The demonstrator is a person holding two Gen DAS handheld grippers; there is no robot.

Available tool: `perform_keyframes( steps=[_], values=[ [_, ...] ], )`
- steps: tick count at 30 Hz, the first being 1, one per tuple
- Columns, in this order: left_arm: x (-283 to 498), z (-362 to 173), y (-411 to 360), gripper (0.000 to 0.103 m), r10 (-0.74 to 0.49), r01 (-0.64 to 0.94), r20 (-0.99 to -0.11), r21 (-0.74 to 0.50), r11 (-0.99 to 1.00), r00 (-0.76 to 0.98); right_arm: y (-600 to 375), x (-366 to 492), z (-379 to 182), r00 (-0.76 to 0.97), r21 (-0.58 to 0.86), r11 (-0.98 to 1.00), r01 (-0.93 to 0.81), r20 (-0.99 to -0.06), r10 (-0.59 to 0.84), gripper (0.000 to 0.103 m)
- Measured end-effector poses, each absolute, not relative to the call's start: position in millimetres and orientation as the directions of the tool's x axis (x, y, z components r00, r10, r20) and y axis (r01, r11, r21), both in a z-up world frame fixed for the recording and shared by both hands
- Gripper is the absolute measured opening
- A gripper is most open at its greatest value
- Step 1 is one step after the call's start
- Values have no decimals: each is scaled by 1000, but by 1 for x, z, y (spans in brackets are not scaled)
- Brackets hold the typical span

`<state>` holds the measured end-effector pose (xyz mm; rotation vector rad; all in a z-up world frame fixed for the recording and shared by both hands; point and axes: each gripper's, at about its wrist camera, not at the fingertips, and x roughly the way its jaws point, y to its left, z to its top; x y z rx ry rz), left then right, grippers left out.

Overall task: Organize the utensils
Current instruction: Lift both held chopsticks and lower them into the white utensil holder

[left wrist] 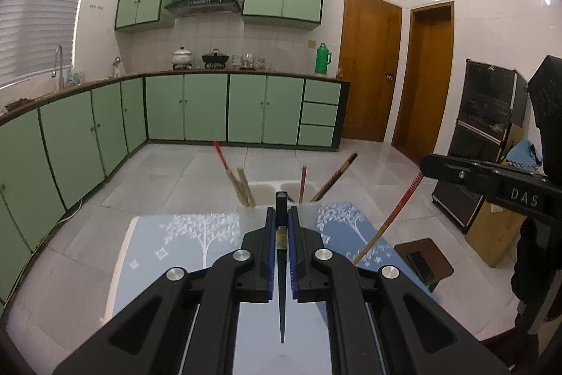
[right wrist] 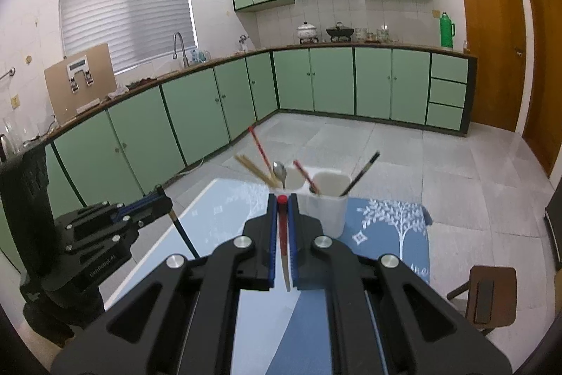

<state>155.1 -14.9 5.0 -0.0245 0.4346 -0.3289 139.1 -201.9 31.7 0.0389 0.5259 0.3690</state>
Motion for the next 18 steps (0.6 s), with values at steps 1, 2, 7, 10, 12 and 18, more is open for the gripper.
perform_keyframes(
  steps=[1,2,7,10,12,18],
  values=[
    [158,9,-15,7,-321,311,-401,-93,946,858,-205,142,39,807,128,934,-334,-473,354,5],
    [161,12,-16,7,-322,312,-394,-93,946,861,-208,144,43,812,126,934,-334,-466,353,5],
    [183,46,-21,7,-331,321,-321,-86,943,887,-219,161,73,843,102,942,-319,-424,331,5],
    [202,67,-26,7,-341,330,-278,-89,940,898,-226,180,90,854,105,945,-311,-405,326,5],
    [215,83,-30,7,-342,333,-240,-78,940,909,-228,193,100,862,104,947,-303,-394,319,5],
    [264,108,-41,7,-323,317,-165,-58,947,932,-234,244,115,877,97,954,-284,-376,300,5]
  ],
)
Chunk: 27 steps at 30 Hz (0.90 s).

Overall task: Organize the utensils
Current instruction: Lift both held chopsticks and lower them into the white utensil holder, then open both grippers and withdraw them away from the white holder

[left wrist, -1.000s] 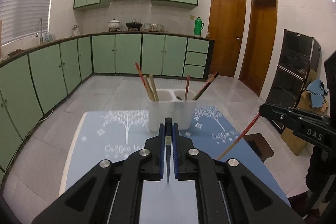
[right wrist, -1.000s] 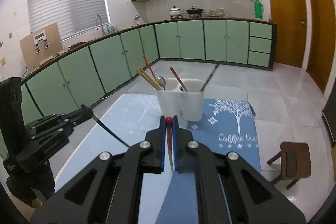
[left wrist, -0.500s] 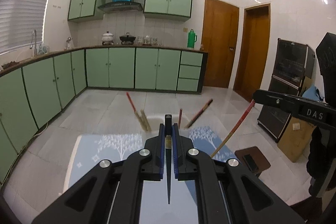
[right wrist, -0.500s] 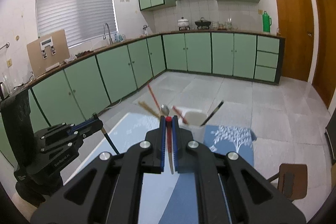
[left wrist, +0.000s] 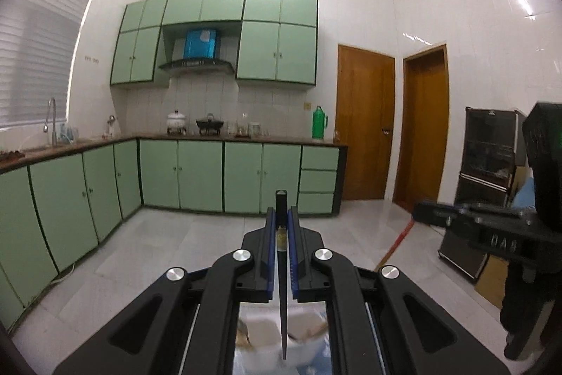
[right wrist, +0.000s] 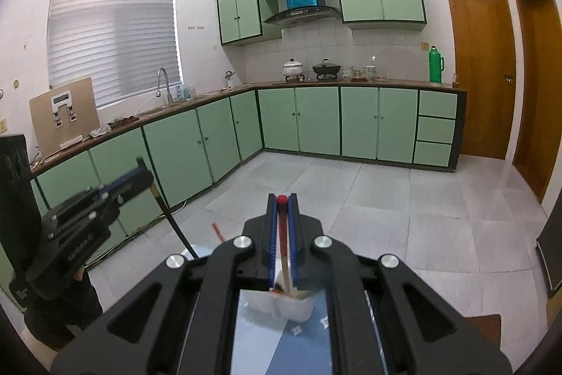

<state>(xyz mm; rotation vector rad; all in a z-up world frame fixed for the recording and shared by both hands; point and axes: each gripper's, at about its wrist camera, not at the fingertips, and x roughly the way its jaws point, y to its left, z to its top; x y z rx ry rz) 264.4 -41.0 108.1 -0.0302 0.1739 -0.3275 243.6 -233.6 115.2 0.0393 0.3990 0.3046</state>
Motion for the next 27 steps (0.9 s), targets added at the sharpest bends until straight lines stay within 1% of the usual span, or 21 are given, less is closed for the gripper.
perform_keyframes(
  steps=[4,6,9,15,17,19,21,23,24,25,26,27],
  values=[
    [294,98,-47,7,-311,306,-163,-52,951,936,-231,275,102,872,90,959,-269,-400,282,5],
    [309,82,-51,7,-306,303,-174,-45,952,936,-228,285,91,869,84,961,-263,-411,274,5],
    [327,58,-56,7,-300,298,-213,-41,954,930,-223,303,67,856,78,963,-258,-444,265,5],
    [347,18,-54,7,-316,307,-305,-77,949,899,-212,320,29,822,80,959,-273,-498,276,5],
    [349,10,-51,7,-323,311,-325,-90,946,889,-211,322,21,813,85,957,-277,-510,280,6],
    [347,7,-48,7,-316,305,-329,-87,948,890,-207,320,16,811,85,956,-279,-512,282,9],
    [342,8,-46,10,-318,305,-324,-91,948,891,-206,315,14,812,84,957,-279,-511,282,10],
    [337,14,-43,11,-313,299,-317,-92,950,895,-206,314,15,816,87,958,-274,-506,279,17],
    [333,16,-42,14,-311,297,-311,-93,950,898,-207,312,18,821,87,959,-269,-500,276,24],
    [327,21,-41,18,-309,295,-302,-94,951,902,-208,308,20,830,84,962,-262,-490,268,28],
    [323,25,-40,20,-306,291,-295,-94,952,905,-209,303,23,838,78,964,-255,-480,260,29],
    [316,27,-38,24,-303,289,-287,-91,953,909,-211,300,24,842,75,965,-251,-474,256,31]
  ],
)
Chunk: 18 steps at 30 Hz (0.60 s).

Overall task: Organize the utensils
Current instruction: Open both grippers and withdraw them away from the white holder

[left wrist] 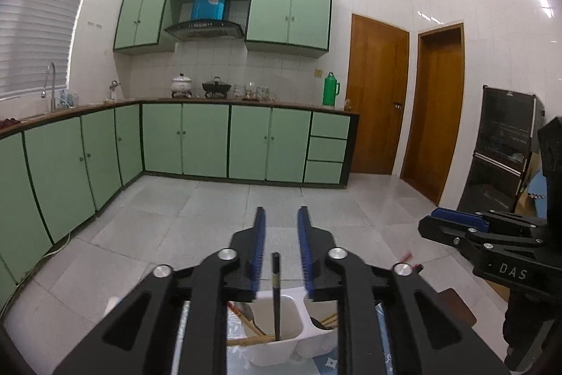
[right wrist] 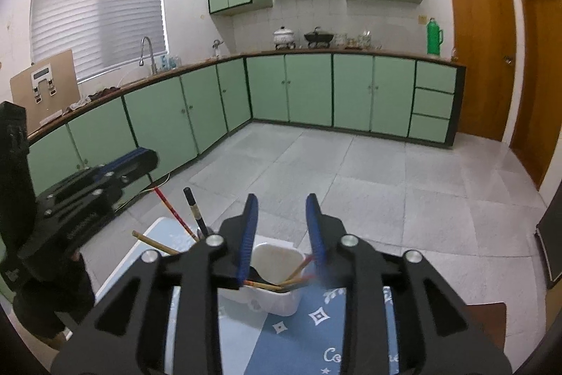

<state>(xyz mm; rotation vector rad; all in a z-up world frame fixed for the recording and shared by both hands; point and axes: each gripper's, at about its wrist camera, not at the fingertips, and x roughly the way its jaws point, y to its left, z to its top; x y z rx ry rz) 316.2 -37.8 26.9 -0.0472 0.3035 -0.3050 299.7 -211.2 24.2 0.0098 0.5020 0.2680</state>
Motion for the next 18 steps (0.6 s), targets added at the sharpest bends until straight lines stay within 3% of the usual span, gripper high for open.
perform_keyframes(
  steps=[5,9,12,18],
  values=[
    [281,38,-30,41,-289,277,-270,-80,957,919,-225,267,32,873,59,975,-214,-435,218,49],
    [247,35,-21,64,-262,245,-287,-95,965,921,-238,235,28,886,66,981,-185,-420,195,73],
    [221,24,-14,73,-255,231,-314,-113,966,914,-243,203,19,893,72,984,-163,-413,178,87],
    [177,-6,-5,81,-215,187,-409,-107,977,887,-246,145,-4,882,112,982,-152,-433,186,94]
  ],
)
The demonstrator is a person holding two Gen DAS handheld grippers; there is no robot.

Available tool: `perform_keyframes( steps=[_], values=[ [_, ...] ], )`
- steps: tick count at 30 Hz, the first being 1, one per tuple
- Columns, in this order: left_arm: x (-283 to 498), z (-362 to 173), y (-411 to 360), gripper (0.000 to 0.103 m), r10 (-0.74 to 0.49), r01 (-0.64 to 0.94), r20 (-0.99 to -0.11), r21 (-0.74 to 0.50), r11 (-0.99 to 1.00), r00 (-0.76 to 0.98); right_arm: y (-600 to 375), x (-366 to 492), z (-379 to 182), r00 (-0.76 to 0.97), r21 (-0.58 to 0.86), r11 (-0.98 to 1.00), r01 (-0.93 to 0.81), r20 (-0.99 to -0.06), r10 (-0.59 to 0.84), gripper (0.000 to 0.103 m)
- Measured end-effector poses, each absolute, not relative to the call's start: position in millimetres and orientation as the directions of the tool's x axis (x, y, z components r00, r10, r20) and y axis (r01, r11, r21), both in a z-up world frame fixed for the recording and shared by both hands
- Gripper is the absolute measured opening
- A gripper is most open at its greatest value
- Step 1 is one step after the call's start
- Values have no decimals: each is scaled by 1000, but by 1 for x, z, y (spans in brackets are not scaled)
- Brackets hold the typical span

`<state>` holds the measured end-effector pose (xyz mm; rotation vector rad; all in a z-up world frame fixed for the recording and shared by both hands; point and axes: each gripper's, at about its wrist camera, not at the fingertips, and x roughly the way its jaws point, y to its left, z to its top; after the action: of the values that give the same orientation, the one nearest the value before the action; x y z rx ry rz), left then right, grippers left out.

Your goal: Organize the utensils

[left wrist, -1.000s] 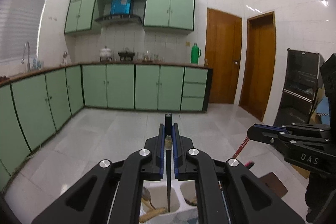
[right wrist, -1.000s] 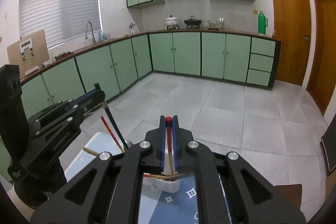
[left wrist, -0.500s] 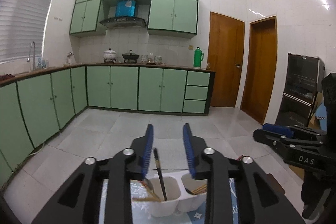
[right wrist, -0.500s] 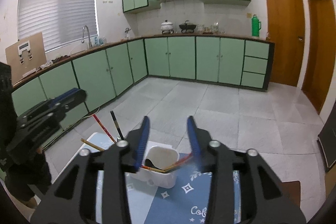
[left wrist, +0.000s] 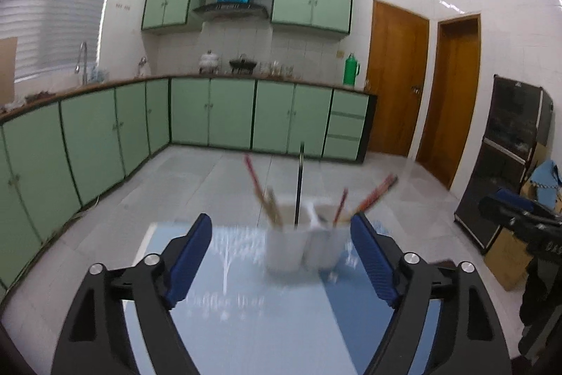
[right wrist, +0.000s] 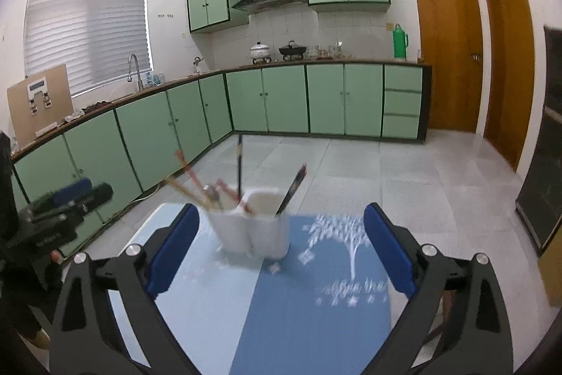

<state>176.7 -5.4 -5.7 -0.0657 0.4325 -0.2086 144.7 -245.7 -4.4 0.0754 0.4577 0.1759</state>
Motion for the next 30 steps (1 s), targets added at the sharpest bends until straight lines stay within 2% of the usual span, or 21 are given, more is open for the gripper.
perform_keyframes(
  steps=[6,12,23,30],
  values=[
    [136,-28,-3,85,-183,162,-481,-86,983,857,-236,101,-26,860,113,981,-156,-473,191,96],
    [104,-31,-7,86,-172,163,-513,-63,985,841,-221,64,-40,838,123,977,-175,-503,213,96],
    [61,-10,-11,88,-161,159,-481,-45,986,862,-209,32,-28,838,120,974,-194,-495,228,96],
    [46,1,-6,95,-148,143,-458,-46,989,876,-207,22,-14,849,109,973,-202,-477,229,98]
  ],
)
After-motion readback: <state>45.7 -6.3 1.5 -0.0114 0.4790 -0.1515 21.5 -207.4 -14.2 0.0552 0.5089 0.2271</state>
